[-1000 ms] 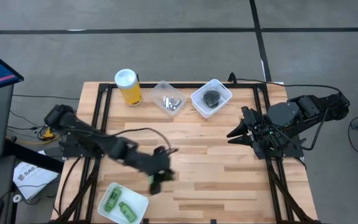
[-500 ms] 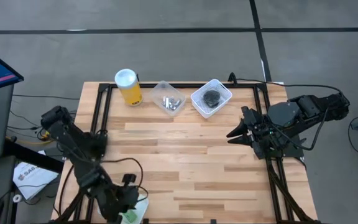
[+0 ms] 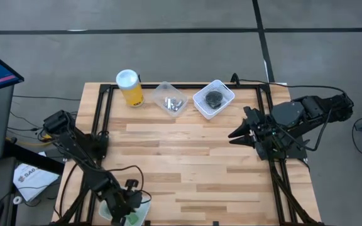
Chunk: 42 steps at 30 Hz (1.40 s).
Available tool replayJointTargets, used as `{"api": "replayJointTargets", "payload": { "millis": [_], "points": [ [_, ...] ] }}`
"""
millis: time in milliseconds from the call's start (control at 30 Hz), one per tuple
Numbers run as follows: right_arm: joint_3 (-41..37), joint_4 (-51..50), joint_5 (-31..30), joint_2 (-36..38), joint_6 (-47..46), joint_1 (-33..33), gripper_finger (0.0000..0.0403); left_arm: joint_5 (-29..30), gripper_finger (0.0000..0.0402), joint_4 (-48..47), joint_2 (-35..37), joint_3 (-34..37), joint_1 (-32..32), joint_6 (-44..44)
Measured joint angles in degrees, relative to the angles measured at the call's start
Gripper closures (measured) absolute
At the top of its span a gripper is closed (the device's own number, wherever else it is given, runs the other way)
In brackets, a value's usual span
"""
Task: Pick & Place Travel size toiletries
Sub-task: Put the green shampoo into the bottom white bin, then return to Home Position
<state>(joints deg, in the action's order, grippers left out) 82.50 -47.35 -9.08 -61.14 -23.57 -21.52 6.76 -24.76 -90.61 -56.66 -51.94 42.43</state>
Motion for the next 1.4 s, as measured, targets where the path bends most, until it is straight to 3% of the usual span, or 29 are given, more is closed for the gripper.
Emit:
{"api": "replayJointTargets", "payload": {
  "millis": [300,600,767,1000,1200,1400],
  "points": [
    [0.00,0.00,0.00,0.00,-1.11,0.00,0.0310,-2.56,0.0303,4.07,0.00,4.39,0.00,-4.66],
    [0.00,0.00,0.00,0.00,-0.90,0.00,0.0310,-2.62,0.0231,4.88,0.13,4.46,0.26,-6.19],
    [0.00,3.31,0.01,0.06,0.83,0.00,0.0310,-2.63,0.0206,5.23,4.05,4.46,2.10,-3.91],
    [0.00,12.54,0.01,3.05,9.53,0.72,0.0310,-0.96,0.0229,5.89,20.62,4.48,7.75,-0.57],
    [0.00,24.67,0.02,7.03,9.74,1.41,0.0310,9.79,0.0252,8.54,39.29,4.48,10.51,10.48],
    [0.04,25.18,0.13,9.69,6.54,-0.25,0.0310,16.41,0.0261,16.10,54.37,4.44,10.14,9.23]
  ]
}}
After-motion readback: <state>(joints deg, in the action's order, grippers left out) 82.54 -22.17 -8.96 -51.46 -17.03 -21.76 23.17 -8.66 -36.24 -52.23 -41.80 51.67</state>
